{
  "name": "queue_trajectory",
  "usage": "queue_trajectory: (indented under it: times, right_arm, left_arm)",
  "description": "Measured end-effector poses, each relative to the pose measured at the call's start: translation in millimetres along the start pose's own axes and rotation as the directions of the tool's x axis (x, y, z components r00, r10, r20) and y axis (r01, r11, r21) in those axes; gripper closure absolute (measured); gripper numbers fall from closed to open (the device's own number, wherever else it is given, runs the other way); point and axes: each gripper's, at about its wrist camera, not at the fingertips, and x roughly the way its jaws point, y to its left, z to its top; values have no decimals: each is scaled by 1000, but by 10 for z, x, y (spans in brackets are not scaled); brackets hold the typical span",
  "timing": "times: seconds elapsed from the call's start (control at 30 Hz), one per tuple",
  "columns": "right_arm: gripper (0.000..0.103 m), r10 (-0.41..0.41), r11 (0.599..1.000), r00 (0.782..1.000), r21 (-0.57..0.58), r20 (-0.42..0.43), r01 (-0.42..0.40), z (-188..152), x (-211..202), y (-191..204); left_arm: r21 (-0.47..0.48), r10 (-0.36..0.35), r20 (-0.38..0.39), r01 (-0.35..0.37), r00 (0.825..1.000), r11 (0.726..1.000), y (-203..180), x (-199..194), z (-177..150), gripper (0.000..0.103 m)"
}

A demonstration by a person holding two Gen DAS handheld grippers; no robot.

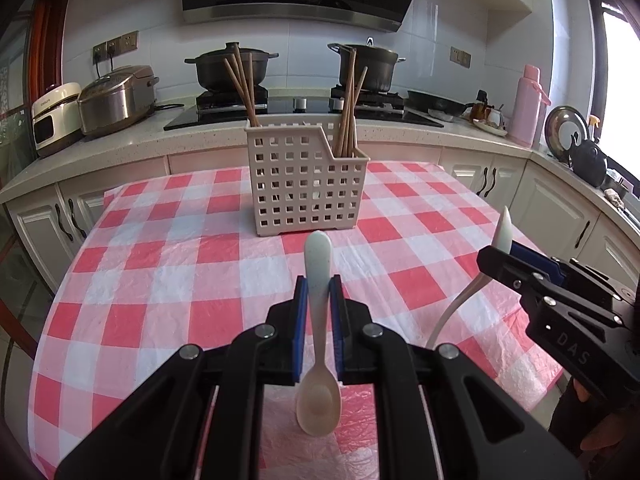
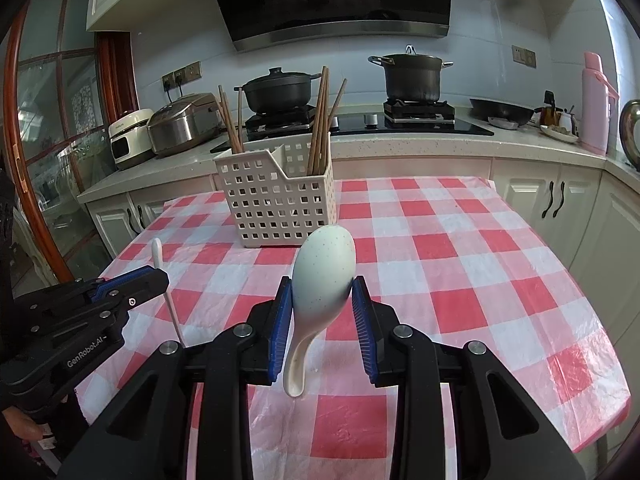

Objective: Organize utensils
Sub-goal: 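Lift both held spoons upright off the cloth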

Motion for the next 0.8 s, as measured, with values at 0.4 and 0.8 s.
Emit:
queue_trajectory:
  times: [0.4, 0.8]
  right_arm:
    - [73, 10, 1000, 1000, -20, 20, -9, 147, 37, 82]
    - [73, 8, 1000, 1000, 8, -14, -8, 104, 180, -46]
  left_arm:
    - [-19, 5, 8, -5, 1000, 1000, 142, 18, 111, 103]
    - [-26, 10, -101, -13, 995, 1000, 192, 456, 67, 73]
